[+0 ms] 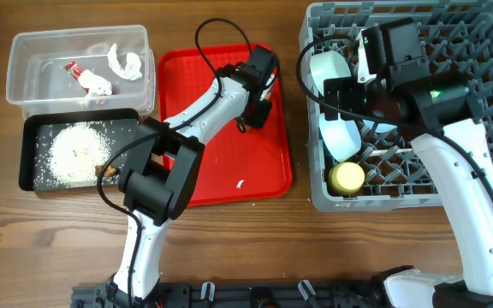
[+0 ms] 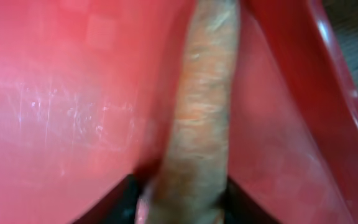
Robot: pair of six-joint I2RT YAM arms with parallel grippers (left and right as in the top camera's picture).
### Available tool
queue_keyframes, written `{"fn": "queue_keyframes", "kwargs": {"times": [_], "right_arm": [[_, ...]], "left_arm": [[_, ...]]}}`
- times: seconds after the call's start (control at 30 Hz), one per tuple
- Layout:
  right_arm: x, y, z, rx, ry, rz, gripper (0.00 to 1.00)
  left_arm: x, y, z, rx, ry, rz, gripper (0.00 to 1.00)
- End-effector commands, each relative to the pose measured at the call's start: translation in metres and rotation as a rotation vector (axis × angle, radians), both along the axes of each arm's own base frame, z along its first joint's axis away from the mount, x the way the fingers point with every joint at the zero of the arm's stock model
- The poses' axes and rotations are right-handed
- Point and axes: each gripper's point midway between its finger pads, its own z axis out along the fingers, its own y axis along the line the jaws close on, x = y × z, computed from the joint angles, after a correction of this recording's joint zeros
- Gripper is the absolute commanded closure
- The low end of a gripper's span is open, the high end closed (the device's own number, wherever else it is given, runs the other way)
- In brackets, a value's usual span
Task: Sort waste into correct bins and load items into the dishwasher rack
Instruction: 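Reach the left gripper to the carrot scrap on the red tray and grasp it, then carry the carrot scrap left and drop it onto the black rice tray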
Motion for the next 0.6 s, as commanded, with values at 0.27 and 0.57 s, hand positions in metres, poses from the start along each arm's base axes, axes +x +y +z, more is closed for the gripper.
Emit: {"fn": "queue_keyframes", "kwargs": {"times": [0.27, 0.57], "right_arm": [[-0.001, 0.001, -0.003, 0.011, 0.014, -0.007, 0.00], [0.000, 0.001, -0.003, 0.012, 0.011, -0.007, 0.00]], "left_arm": [[-0.010, 0.031, -0.014, 0.157, 0.037, 0.016, 0.85], [-0.029, 0.067, 0.041, 0.222, 0.094, 0.134, 0.91]]}}
